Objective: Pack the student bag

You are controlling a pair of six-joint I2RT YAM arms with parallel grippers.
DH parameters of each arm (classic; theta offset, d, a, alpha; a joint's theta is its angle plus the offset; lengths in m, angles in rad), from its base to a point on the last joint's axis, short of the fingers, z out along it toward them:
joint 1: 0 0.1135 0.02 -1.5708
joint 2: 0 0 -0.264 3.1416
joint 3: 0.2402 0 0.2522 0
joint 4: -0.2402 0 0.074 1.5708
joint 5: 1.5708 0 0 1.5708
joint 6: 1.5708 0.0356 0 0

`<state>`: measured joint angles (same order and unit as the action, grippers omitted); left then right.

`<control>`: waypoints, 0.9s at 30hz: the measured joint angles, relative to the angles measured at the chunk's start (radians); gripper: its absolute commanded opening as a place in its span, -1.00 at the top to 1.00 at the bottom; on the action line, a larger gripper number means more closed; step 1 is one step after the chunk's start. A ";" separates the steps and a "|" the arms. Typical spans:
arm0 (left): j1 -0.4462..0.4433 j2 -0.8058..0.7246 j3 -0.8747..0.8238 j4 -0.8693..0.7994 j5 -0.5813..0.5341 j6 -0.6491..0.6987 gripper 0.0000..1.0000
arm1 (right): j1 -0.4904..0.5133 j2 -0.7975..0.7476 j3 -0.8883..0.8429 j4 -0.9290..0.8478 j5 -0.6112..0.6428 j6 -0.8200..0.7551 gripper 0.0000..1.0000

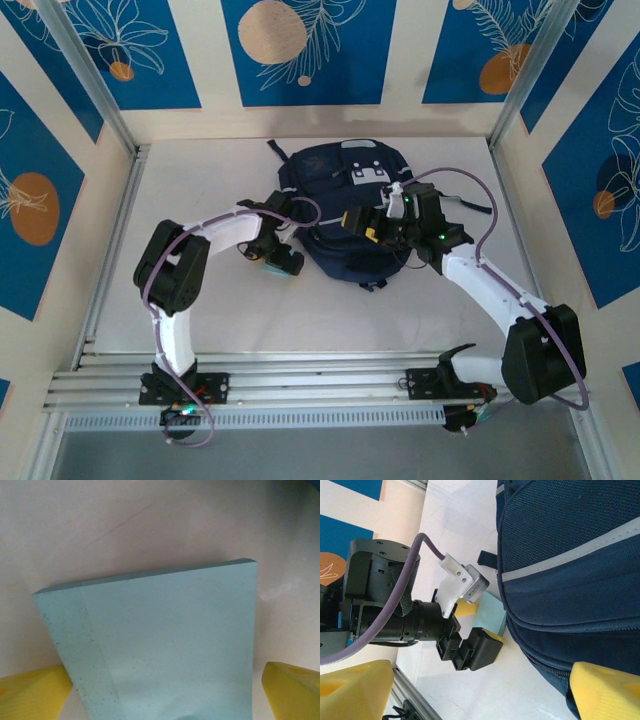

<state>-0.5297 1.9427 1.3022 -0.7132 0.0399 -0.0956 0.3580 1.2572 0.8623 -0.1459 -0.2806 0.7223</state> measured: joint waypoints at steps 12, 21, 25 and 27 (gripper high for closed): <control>0.017 -0.038 -0.008 -0.006 0.012 0.000 -0.49 | 0.000 -0.006 -0.001 0.000 0.004 0.001 -0.80; 0.017 -0.288 0.012 0.008 0.154 0.001 -0.44 | 0.001 0.029 0.035 0.000 -0.023 0.005 -0.66; 0.017 -0.363 0.016 0.064 0.258 0.000 -0.43 | 0.004 0.050 0.048 0.024 -0.061 0.019 -0.64; 0.016 -0.375 0.016 0.093 0.312 -0.002 -0.42 | 0.010 0.058 0.053 0.037 -0.079 0.024 -0.62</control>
<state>-0.5137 1.5677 1.3178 -0.6197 0.3523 -0.0978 0.3679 1.3155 0.9150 -0.1085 -0.3599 0.7467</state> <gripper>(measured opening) 0.714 0.818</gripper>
